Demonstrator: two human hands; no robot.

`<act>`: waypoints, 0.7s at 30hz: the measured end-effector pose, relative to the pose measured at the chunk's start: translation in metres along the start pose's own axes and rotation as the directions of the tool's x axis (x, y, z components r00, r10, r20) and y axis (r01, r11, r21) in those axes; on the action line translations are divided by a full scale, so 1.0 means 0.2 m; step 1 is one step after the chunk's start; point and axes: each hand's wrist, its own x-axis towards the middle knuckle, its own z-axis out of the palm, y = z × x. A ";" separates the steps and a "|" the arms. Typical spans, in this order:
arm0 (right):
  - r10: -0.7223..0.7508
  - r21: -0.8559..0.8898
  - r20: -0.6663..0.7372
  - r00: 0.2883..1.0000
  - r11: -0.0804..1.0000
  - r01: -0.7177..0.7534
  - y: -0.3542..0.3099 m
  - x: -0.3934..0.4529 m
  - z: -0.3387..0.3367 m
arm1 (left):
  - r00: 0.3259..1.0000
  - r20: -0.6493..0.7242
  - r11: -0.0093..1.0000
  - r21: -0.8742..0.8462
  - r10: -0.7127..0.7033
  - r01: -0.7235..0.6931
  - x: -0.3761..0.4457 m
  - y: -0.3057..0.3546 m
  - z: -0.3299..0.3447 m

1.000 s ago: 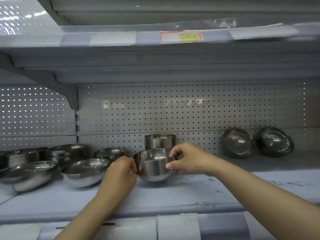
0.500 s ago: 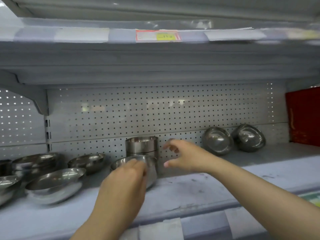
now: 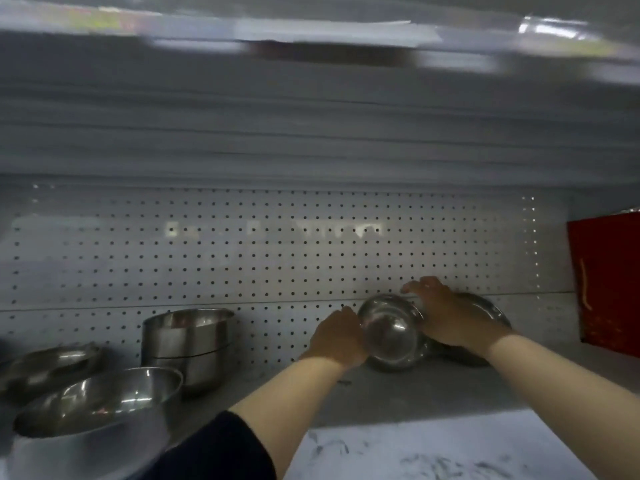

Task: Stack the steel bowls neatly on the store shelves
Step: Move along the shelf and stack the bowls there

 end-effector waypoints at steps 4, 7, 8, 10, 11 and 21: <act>-0.104 0.029 0.161 0.981 0.994 0.101 0.17 0.05 0.12 | 0.996 0.019 0.996 -0.035 -0.086 0.086 0.15 -0.05 0.14; -0.092 -0.042 0.159 0.983 0.994 0.099 0.23 0.07 0.22 | 0.998 0.015 0.995 -0.083 -0.059 0.061 0.16 -0.09 0.24; -0.086 -0.078 0.158 0.984 0.992 0.099 0.24 0.07 0.24 | 0.999 0.014 0.991 -0.121 -0.048 0.049 0.16 -0.09 0.27; -0.093 -0.103 0.162 0.982 0.988 0.111 0.25 0.06 0.27 | 0.999 0.001 0.981 -0.193 -0.037 0.037 0.14 -0.09 0.34; -0.101 -0.096 0.163 0.981 0.988 0.118 0.25 0.06 0.27 | 0.999 -0.017 0.973 -0.226 -0.050 0.045 0.14 -0.09 0.36; -0.283 0.307 0.166 0.945 0.925 0.223 0.10 0.05 0.11 | 0.945 -0.189 0.932 -0.299 -0.267 0.204 0.14 -0.17 0.13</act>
